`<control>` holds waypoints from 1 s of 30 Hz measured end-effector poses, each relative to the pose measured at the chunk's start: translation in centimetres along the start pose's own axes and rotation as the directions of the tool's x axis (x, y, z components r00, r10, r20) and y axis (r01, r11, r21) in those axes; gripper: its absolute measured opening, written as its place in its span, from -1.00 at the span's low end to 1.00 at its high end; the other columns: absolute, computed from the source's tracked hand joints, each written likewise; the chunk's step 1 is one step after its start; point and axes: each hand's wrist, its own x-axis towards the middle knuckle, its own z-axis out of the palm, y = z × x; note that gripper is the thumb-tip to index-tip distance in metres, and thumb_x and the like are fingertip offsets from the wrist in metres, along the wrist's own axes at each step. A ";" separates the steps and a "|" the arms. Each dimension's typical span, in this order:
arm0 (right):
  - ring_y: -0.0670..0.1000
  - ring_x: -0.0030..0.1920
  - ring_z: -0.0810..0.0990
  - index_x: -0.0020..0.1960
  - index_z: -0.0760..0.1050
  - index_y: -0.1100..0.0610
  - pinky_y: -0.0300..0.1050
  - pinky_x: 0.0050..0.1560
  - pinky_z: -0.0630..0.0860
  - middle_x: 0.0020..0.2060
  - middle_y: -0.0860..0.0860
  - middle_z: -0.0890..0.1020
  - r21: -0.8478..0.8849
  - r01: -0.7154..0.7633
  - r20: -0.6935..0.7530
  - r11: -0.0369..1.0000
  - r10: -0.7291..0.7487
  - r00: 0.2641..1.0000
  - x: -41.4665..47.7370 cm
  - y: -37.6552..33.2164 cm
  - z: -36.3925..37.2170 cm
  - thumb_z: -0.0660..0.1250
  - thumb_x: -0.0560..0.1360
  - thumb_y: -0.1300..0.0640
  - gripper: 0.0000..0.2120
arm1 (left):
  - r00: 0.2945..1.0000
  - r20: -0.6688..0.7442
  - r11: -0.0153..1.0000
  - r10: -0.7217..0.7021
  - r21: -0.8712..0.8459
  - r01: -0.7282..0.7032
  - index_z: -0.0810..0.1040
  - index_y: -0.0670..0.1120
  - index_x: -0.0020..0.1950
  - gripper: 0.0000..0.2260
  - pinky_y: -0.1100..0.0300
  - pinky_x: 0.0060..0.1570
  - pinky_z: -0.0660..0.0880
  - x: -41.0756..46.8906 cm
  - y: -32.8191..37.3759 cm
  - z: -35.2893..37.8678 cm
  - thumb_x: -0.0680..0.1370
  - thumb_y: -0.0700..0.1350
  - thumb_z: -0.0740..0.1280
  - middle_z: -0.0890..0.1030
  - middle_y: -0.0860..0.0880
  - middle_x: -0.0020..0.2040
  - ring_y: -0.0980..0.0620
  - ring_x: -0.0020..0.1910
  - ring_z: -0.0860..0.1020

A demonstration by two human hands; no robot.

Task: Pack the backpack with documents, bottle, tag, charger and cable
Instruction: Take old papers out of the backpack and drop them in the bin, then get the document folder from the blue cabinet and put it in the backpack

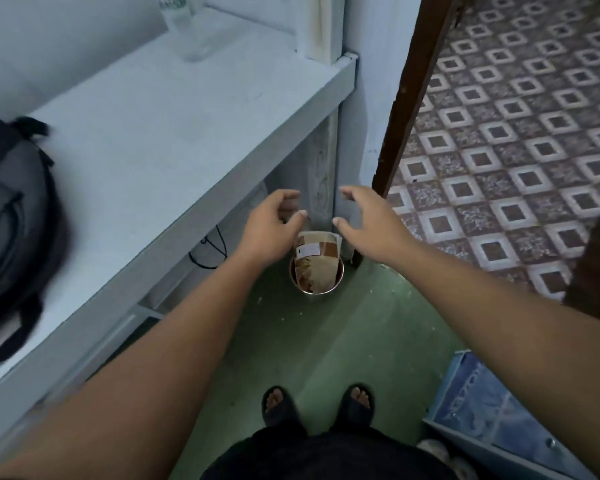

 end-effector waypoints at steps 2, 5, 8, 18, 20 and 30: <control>0.01 0.43 0.40 0.52 0.31 0.06 -0.03 0.42 0.36 0.44 0.01 0.44 0.000 0.016 0.012 1.000 -0.016 1.000 -1.1 -0.1 -0.6 0.37 0.58 0.01 -0.45 | 1.000 -0.021 0.999 -0.015 -0.031 0.014 0.52 -0.01 0.40 -0.68 0.48 -0.08 0.40 -1.3 0.5 -0.5 0.64 -0.06 0.37 0.62 0.06 0.18 0.14 0.12 0.57; 0.01 0.44 0.40 0.51 0.31 0.04 0.10 0.44 0.39 0.43 0.01 0.44 0.006 0.013 0.013 1.000 -0.013 1.000 -1.6 0.1 -2.4 0.37 0.59 0.01 -0.47 | 1.000 -0.018 1.000 -0.002 -0.020 0.002 0.52 0.00 0.40 -0.68 0.48 -0.04 0.41 -1.3 1.0 -0.5 0.64 -0.06 0.37 0.62 0.07 0.19 0.15 0.15 0.58; 0.00 0.42 0.41 0.51 0.31 0.04 0.12 0.42 0.42 0.42 -0.01 0.45 -0.006 -0.038 -0.090 0.999 0.037 0.995 -1.7 1.2 -5.3 0.36 0.58 0.00 -0.47 | 0.998 0.003 0.998 0.060 -0.013 -0.060 0.52 0.01 0.40 -0.68 0.46 -0.02 0.40 0.7 3.2 0.8 0.64 -0.05 0.36 0.62 0.08 0.17 0.16 0.14 0.58; -0.12 0.32 0.43 0.47 0.36 0.01 -0.09 0.35 0.42 0.35 -0.06 0.48 0.069 -0.099 -0.266 0.993 0.114 0.957 -0.7 1.6 -7.7 0.36 0.58 0.02 -0.52 | 0.974 0.092 0.977 0.208 -0.069 -0.202 0.52 -0.01 0.41 -0.68 0.49 -0.06 0.42 4.2 7.8 2.4 0.64 -0.06 0.36 0.61 0.10 0.16 0.29 0.07 0.55; -0.17 0.25 0.42 0.44 0.38 -0.03 -0.17 0.27 0.40 0.32 -0.08 0.49 0.077 -0.115 -0.280 0.990 0.133 0.951 -1.2 1.6 -8.2 0.37 0.57 0.00 -0.53 | 0.974 0.082 0.974 0.210 -0.100 -0.201 0.54 0.01 0.39 -0.70 0.57 -0.13 0.42 4.4 8.6 2.7 0.64 -0.06 0.36 0.61 0.14 0.12 0.33 0.05 0.55; 0.00 0.34 0.47 0.45 0.39 0.09 -0.17 0.25 0.41 0.37 0.04 0.48 0.169 -0.549 -0.762 0.818 0.462 0.454 -16.8 1.8 -17.2 0.36 0.58 0.05 -0.53 | 0.509 0.549 0.748 0.662 -0.439 -0.499 0.56 -0.06 0.36 -0.73 0.55 -0.15 0.44 3.2 23.1 15.9 0.66 -0.12 0.34 0.63 0.07 0.07 0.31 -0.01 0.59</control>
